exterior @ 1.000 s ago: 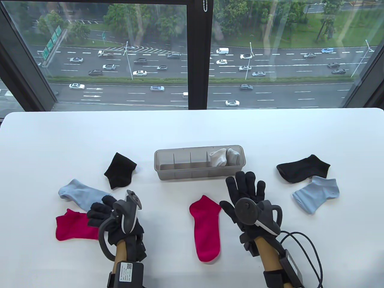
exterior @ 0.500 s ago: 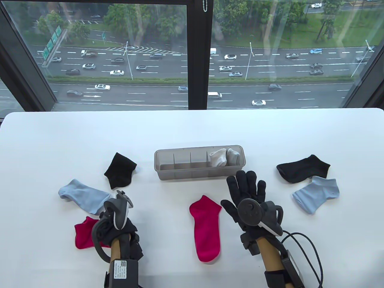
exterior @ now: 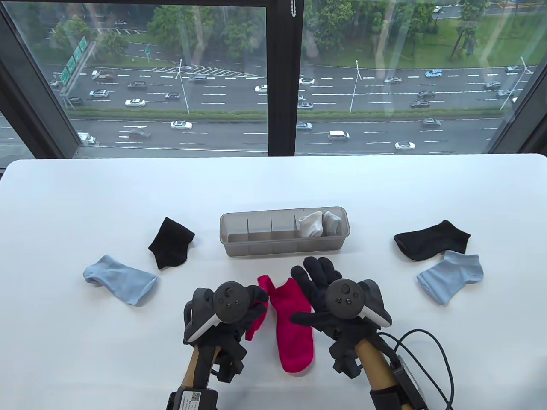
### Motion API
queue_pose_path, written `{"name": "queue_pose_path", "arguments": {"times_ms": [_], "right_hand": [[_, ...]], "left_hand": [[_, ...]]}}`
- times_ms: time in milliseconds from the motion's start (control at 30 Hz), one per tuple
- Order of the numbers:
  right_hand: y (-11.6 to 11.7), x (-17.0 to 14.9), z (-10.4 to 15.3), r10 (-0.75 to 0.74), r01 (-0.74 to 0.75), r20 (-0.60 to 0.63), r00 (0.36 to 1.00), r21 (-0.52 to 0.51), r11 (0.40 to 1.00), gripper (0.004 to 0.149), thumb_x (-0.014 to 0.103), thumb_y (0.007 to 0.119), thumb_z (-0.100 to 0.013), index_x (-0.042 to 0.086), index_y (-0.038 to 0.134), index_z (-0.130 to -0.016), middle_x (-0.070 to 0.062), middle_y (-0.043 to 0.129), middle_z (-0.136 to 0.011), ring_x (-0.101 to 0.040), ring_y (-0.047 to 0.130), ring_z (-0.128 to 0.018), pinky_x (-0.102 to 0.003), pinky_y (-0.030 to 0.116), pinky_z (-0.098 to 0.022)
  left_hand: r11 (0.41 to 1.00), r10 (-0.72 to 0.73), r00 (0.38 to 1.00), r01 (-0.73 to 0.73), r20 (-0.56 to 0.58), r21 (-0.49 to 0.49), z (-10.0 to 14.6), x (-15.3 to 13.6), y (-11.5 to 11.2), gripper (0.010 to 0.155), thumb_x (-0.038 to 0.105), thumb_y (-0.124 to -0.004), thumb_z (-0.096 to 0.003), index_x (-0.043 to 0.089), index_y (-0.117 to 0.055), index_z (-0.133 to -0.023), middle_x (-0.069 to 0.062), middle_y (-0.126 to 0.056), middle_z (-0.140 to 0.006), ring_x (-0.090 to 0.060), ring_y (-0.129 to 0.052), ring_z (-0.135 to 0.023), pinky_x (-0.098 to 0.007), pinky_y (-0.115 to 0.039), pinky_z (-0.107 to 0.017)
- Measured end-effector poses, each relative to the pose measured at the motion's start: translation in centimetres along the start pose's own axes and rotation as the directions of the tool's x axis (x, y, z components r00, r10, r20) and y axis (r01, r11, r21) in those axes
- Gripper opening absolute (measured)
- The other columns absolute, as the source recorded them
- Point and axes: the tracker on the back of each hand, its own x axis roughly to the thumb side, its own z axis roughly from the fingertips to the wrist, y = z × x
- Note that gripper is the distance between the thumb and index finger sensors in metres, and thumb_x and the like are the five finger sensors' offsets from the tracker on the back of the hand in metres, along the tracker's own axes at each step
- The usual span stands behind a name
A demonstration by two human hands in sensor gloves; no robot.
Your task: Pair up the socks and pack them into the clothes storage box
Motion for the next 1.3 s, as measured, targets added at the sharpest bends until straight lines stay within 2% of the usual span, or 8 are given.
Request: {"name": "queue_pose_path", "arguments": {"times_ms": [167,300,467,667,867,1067,1167,1300], "right_hand": [[0.6,-0.5,-1.0,-0.115,0.115,-0.002,0.993,0.029,0.993,0.091,0.049,0.082,-0.05,0.046,0.013,-0.109,-0.01,-0.006,-0.121,-0.039,-0.007,-0.108,-0.063,0.014,-0.083],[0.6,-1.5,-1.1,-0.264,0.264,0.008,0.964,0.015,0.964,0.043,0.043,0.079,-0.054,0.038,0.066,-0.095,-0.007,0.017,-0.127,-0.041,0.003,-0.111,-0.063,0.018,-0.083],[-0.5,-2.3,-0.5,-0.398,0.399,0.026,0.917,-0.087,0.913,0.044,0.038,0.079,-0.055,0.028,0.063,-0.095,-0.007,0.088,-0.091,-0.032,0.086,-0.087,-0.058,0.054,-0.08],[-1.6,-2.6,0.6,-0.488,0.448,-0.031,0.872,-0.352,0.822,0.043,0.043,0.077,-0.057,0.028,0.067,-0.096,0.0,0.097,-0.062,-0.022,0.098,-0.055,-0.049,0.069,-0.072],[-0.9,-1.4,0.5,-0.636,0.587,-0.053,0.77,-0.334,0.738,0.041,0.043,0.077,-0.058,0.019,0.073,-0.092,0.0,0.102,-0.055,-0.022,0.101,-0.052,-0.048,0.069,-0.071],[-0.4,-0.5,0.6,-0.64,0.58,-0.116,0.76,-0.325,0.747,0.043,0.045,0.063,-0.062,0.017,0.073,-0.094,-0.008,0.099,-0.073,-0.032,0.094,-0.071,-0.055,0.06,-0.075],[-0.4,-1.2,0.6,-0.657,0.611,-0.032,0.753,-0.336,0.717,0.05,0.048,0.057,-0.062,0.028,0.055,-0.108,-0.019,0.062,-0.113,-0.046,0.055,-0.105,-0.065,0.039,-0.08],[-0.6,-0.6,0.6,-0.692,0.701,0.113,0.713,-0.1,0.706,0.088,0.063,0.067,-0.052,0.031,0.014,-0.115,-0.019,0.011,-0.125,-0.045,0.006,-0.112,-0.068,0.013,-0.08]], "left_hand": [[0.977,0.2,0.966,-0.21,0.164,0.04,0.8,0.9,0.7,0.04,0.033,-0.074,-0.0519,0.037,-0.073,-0.091,0.007,-0.088,-0.093,-0.021,-0.094,-0.083,-0.052,-0.067,-0.078],[0.951,0.294,0.944,-0.305,0.152,0.056,0.7,0.4,0.5,0.038,0.023,-0.07,-0.0529,0.038,-0.076,-0.087,0.008,-0.088,-0.093,-0.022,-0.097,-0.08,-0.05,-0.069,-0.077],[0.961,0.219,0.974,-0.206,-0.05,0.185,0.5,-1.8,0.2,0.045,0.018,-0.065,-0.054,0.035,-0.07,-0.096,0.001,-0.083,-0.095,-0.024,-0.095,-0.075,-0.054,-0.071,-0.073],[0.971,0.107,0.993,-0.093,-0.052,0.221,0.5,-1.4,-0.6,0.059,0.029,-0.069,-0.0536,0.037,-0.047,-0.108,-0.007,-0.049,-0.119,-0.036,-0.06,-0.11,-0.061,-0.05,-0.083],[0.996,0.0,0.995,-0.009,0.099,0.089,0.0,1.7,-2.3,0.069,0.052,-0.076,-0.0487,0.046,-0.042,-0.108,-0.002,-0.044,-0.123,-0.034,-0.049,-0.117,-0.062,-0.045,-0.084],[0.94,0.18,0.983,-0.182,0.033,0.287,0.5,1.2,-1.5,0.04,0.045,-0.068,-0.0545,0.03,-0.079,-0.09,-0.002,-0.089,-0.099,-0.033,-0.085,-0.098,-0.059,-0.063,-0.077],[0.925,0.22,0.975,-0.195,-0.04,0.326,0.6,0.0,-1.1,0.042,0.044,-0.063,-0.0547,0.024,-0.082,-0.085,-0.003,-0.094,-0.09,-0.032,-0.092,-0.09,-0.057,-0.067,-0.075],[0.897,0.288,0.956,-0.249,-0.057,0.364,0.7,-0.7,-0.8,0.042,0.045,-0.063,-0.0552,0.025,-0.084,-0.085,-0.005,-0.095,-0.09,-0.034,-0.093,-0.088,-0.057,-0.068,-0.074]]}}
